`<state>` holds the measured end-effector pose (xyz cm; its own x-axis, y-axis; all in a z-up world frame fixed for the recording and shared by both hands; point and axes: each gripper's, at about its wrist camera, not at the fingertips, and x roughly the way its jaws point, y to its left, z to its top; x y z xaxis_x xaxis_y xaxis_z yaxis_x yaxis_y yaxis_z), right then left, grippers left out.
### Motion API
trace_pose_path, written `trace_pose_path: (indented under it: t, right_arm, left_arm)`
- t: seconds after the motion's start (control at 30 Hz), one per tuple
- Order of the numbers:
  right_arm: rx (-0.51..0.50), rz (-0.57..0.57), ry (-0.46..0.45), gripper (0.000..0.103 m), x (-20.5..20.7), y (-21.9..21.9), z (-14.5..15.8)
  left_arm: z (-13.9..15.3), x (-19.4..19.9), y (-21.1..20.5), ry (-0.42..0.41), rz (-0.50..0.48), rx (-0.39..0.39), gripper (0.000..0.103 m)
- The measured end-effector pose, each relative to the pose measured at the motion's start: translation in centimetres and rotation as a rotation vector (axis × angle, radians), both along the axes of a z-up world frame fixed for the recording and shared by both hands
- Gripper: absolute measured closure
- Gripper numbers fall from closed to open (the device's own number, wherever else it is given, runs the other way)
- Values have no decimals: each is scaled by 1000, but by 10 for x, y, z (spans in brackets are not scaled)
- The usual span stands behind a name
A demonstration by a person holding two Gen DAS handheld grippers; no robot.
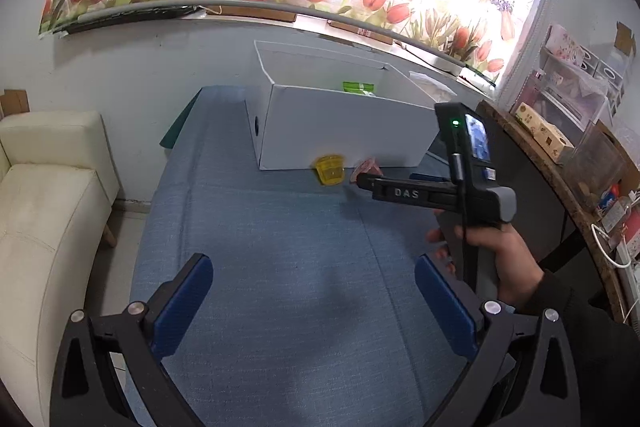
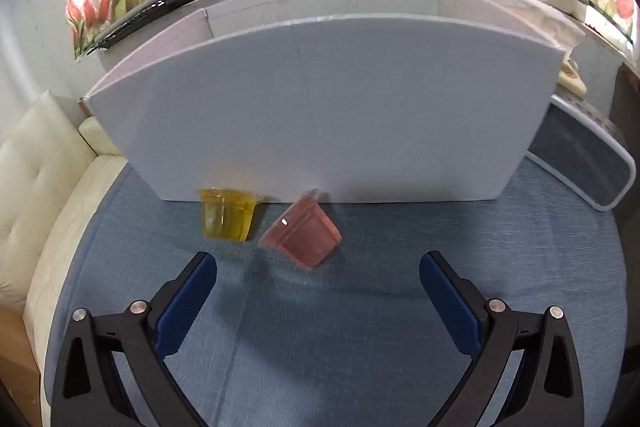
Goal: Organize snacks
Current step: 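Move both tools back toward the last yellow and pink jelly cups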
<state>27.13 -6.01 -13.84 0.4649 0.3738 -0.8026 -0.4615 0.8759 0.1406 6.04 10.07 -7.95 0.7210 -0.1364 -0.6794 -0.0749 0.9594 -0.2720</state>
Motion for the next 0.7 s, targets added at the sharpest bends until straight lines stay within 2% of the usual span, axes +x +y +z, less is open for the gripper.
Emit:
trace_pose_path:
  t: [0.2,0.33,0.4,0.5,0.7]
  right_arm:
    - [-73,-13,1,0,8,14,-11]
    - [-36,17,-11,2,11,19,-12]
    - [3,55,-4,19,11,18,-11]
    - [-8,86,-12,42,7,23,-8]
    - [4,104,6,52,14,12,-12]
  left_arm:
    - [-3,-2,5,2,19,7,0]
    - [-8,0,7,20,26,1,0]
    - [-11,2,7,31,30,-1,0]
    - [-14,5,6,37,31,-12,0]
    - [-17,9,-1,40,17,-16,0]
